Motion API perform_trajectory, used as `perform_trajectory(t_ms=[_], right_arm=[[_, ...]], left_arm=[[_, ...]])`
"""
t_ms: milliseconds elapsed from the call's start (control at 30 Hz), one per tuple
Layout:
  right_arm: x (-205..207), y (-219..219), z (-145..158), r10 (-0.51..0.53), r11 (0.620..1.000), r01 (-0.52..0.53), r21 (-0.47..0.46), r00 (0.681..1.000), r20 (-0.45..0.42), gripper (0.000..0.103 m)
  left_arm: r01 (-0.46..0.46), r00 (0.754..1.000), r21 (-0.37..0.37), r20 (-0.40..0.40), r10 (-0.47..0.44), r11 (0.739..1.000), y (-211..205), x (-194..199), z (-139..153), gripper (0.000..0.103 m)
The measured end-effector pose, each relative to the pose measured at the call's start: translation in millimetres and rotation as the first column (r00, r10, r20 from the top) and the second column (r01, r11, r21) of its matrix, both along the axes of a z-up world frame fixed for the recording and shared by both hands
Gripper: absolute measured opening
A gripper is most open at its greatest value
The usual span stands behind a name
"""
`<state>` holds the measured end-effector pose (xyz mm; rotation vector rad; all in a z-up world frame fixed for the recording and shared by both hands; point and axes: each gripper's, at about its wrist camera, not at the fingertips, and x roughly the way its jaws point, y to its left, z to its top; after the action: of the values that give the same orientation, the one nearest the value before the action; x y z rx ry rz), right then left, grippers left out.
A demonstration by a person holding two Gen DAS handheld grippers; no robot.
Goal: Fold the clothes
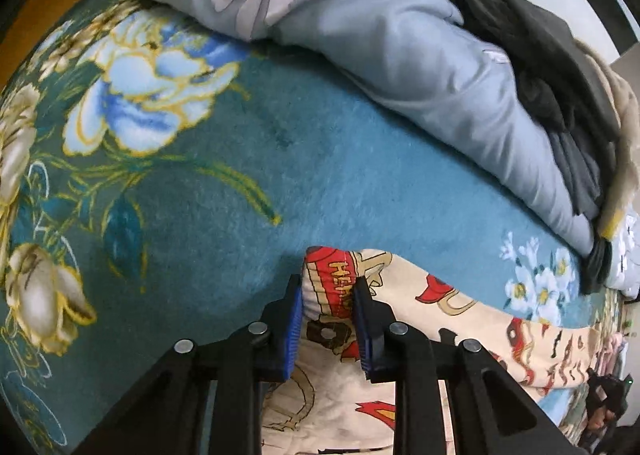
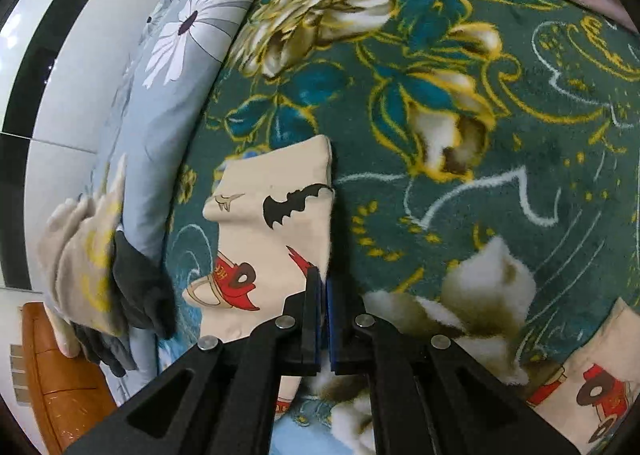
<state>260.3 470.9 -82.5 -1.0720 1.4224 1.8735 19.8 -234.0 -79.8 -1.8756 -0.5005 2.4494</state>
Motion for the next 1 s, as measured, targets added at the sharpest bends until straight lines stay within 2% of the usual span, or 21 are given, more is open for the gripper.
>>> perform_trajectory(t_ms=[133, 167, 200, 233, 333, 433, 533, 600, 667, 833, 1000], right_arm=[[-6.2, 11.3, 12.6, 0.027, 0.999, -0.027, 0.044, 0.999, -0.020, 0.008], [-6.8, 15.3, 14.4, 0.023, 0.998, -0.022, 0.056, 1.000, -0.020, 0.014], [-7.8, 18.4, 15.0, 0.019, 0.997, -0.018, 0.069, 1.000, -0.013, 0.026], [-9.9, 22.9, 15.9, 0.015, 0.996, -0.015, 0.084, 1.000, -0.001, 0.032], [-20.5, 34.9, 21.5, 0.028, 0.988, -0.034, 0.152, 0.999, 0.043, 0.032], [-47.1, 38.6, 29.4, 0.138, 0.964, -0.151, 0.220, 0.988, 0.074, 0.038], [-76.5, 33.5, 29.9, 0.286, 0.917, -0.308, 0.255, 0.951, 0.120, 0.038], [-98.1, 25.1, 26.8, 0.384, 0.857, -0.426, 0.290, 0.903, 0.190, 0.039], [-110.1, 20.9, 21.3, 0.426, 0.813, -0.491, 0.313, 0.868, 0.254, 0.039], [-120.4, 22.7, 7.1, 0.463, 0.793, -0.530, 0.301, 0.844, 0.270, 0.040], [-113.7, 11.6, 5.5, 0.526, 0.751, -0.582, 0.312, 0.813, 0.250, 0.042]], left_arm=[[0.021, 1.000, -0.010, 0.009, -0.021, 1.000, 0.4, 2.3, -1.7, 0.026], [0.018, 1.000, -0.008, 0.012, -0.017, 1.000, -0.6, 3.8, -2.7, 0.026], [0.012, 1.000, -0.003, 0.016, -0.012, 1.000, -1.7, 5.3, -3.8, 0.026], [0.006, 1.000, 0.001, 0.019, -0.006, 1.000, -2.9, 6.8, -4.9, 0.026], [-0.013, 0.999, 0.003, 0.032, 0.012, 1.000, -4.1, 8.9, -7.2, 0.026], [-0.008, 0.999, -0.022, 0.035, 0.009, 1.000, -0.5, 8.5, -6.4, 0.027], [-0.003, 0.999, -0.048, 0.044, 0.005, 0.999, 3.2, 7.9, -6.1, 0.027], [-0.001, 0.999, -0.065, 0.048, 0.004, 0.998, 5.4, 7.9, -5.4, 0.027], [0.000, 0.999, -0.080, 0.050, 0.004, 0.997, 7.3, 8.3, -4.8, 0.028], [0.007, 0.998, -0.110, 0.059, 0.000, 0.994, 12.0, 10.2, -5.3, 0.029], [0.029, 0.998, -0.137, 0.061, -0.021, 0.990, 18.5, 13.3, -6.0, 0.029]])
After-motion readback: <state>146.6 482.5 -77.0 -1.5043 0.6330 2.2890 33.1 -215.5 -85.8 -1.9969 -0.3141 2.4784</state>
